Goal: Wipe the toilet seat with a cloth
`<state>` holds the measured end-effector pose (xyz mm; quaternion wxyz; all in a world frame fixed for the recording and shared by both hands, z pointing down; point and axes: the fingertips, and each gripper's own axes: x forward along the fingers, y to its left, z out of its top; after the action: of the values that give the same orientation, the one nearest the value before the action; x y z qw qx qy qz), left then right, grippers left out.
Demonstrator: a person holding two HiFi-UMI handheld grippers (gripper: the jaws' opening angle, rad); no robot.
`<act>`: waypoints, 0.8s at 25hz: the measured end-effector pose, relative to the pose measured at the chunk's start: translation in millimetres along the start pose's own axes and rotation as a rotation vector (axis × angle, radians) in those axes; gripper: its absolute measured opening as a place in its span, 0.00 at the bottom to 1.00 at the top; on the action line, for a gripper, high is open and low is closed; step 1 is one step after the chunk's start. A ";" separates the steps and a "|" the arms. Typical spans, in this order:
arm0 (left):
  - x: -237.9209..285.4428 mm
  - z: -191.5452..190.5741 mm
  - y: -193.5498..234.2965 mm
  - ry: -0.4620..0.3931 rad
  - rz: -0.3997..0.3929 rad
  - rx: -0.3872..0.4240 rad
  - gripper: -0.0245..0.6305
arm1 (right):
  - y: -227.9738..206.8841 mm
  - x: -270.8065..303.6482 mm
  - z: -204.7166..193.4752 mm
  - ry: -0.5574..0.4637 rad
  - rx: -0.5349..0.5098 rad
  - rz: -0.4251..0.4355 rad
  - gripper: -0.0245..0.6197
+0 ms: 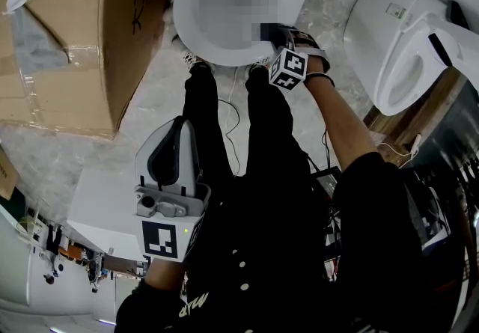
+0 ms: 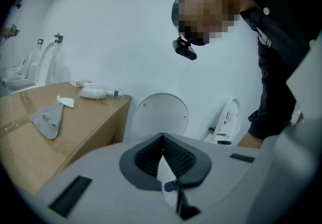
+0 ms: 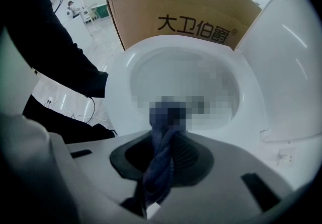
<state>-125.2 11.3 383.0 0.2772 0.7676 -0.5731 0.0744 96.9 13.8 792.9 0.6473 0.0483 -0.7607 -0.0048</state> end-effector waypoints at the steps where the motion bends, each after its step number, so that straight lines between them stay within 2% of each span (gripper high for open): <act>1: -0.3 -0.1 0.2 0.000 0.000 0.001 0.05 | 3.7 -0.2 1.1 -0.005 0.001 0.005 0.17; 10: 0.8 1.0 0.4 -0.005 -0.001 -0.005 0.05 | 36.6 -2.2 12.6 -0.044 -0.001 0.060 0.17; 20: 0.0 2.0 3.7 -0.009 0.003 0.002 0.05 | 72.6 -3.4 32.4 -0.094 -0.123 0.128 0.17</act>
<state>-129.1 9.6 382.6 0.2741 0.7673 -0.5753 0.0720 60.7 84.6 789.3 0.6118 -0.0406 -0.7899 -0.0124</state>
